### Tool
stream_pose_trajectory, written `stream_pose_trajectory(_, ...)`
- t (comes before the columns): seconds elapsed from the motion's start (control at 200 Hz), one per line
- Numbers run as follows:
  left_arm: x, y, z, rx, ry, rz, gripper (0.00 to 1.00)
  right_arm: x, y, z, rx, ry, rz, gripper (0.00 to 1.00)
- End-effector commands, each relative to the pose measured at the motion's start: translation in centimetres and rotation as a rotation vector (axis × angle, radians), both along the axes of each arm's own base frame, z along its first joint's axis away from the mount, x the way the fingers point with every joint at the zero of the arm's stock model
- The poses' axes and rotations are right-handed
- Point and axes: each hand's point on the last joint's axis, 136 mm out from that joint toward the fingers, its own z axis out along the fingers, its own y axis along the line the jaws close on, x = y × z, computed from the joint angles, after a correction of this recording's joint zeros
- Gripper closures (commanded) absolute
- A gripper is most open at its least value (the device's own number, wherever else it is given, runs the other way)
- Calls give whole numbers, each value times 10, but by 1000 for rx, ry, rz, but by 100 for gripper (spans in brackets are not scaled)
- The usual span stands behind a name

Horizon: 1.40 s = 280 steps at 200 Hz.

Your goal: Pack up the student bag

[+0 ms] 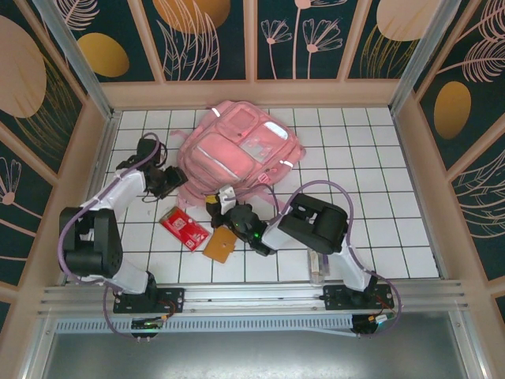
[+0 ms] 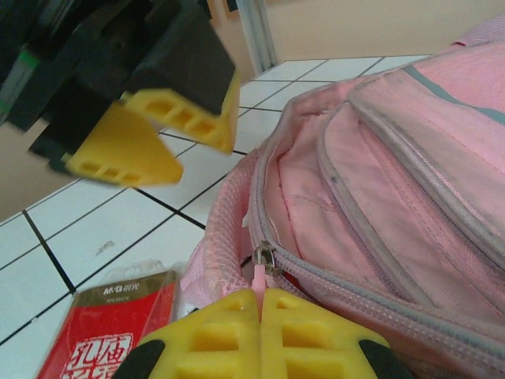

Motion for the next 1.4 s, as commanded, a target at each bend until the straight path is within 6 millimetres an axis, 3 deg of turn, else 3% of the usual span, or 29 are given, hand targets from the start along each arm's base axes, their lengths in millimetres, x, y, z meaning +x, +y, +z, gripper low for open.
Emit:
stream_pose_trajectory(0.0,2,-1,-3,-14,-26,105,46,-8,18,2,3,-25,66,100)
stream_pose_trajectory(0.24,10,-25,-12,-78,-49,148,46,-16,23,-3,-35,-39,92,100)
stream_pose_trajectory(0.49,-2,-26,-20,-63,-49,213,46,-21,22,-6,-41,-31,103,100)
stream_pose_trajectory(0.571,-3,-26,-24,-58,-57,209,60,-21,21,-5,-40,-30,101,100)
stream_pose_trajectory(0.666,2,-20,-30,5,-58,185,92,-18,12,-4,-45,-23,70,100)
stream_pose_trajectory(0.701,7,-16,-29,41,-61,170,100,-17,5,-4,-48,-18,54,100)
stream_pose_trajectory(0.846,32,-9,-14,145,-104,86,100,-11,-37,-9,-84,14,-45,100)
stream_pose_trajectory(1.026,68,-7,6,204,-164,-39,100,2,-108,-22,-128,94,-248,100)
stream_pose_trajectory(1.166,80,-2,13,175,-183,-97,100,17,-166,-30,-59,191,-456,100)
stream_pose_trajectory(1.186,80,-1,3,179,-160,-108,100,20,-173,-31,-48,201,-483,100)
stream_pose_trajectory(1.396,82,15,-5,274,-130,-189,100,42,-215,-36,1,265,-693,100)
